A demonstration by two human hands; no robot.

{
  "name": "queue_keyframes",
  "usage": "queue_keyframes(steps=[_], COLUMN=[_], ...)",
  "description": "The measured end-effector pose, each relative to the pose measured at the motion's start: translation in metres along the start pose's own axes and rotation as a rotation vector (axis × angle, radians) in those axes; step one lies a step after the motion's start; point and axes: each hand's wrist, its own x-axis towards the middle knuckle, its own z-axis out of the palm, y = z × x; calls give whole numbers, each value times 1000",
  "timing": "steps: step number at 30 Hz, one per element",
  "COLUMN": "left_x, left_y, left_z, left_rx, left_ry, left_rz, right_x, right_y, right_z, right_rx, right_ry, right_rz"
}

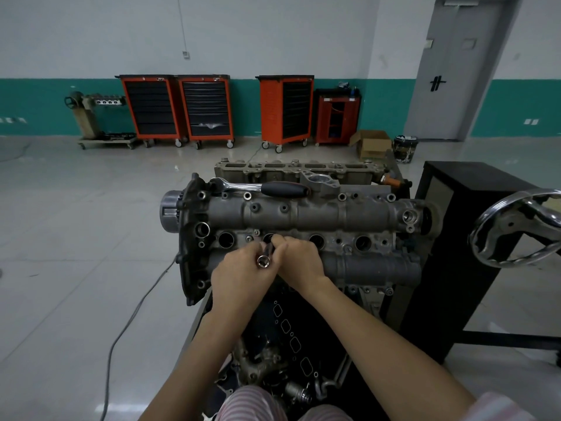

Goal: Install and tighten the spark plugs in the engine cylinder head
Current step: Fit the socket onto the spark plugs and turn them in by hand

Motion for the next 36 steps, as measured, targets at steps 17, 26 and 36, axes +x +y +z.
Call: queue_keyframes(steps=[17, 26, 36], left_x=[-1, -4, -3], left_y=[-2, -1, 0], left_z=[4, 5, 5], left_rx=[-88, -114, -6], left_ry=[-56, -21, 1], left_rz=[-80, -4, -61], right_x=[0, -1, 1], right_y=[-1, 5, -3], right_z=[-3, 5, -4], right_rx=[13, 100, 6], right_ry=[-24, -142, 13], right_rz=[20, 40, 19])
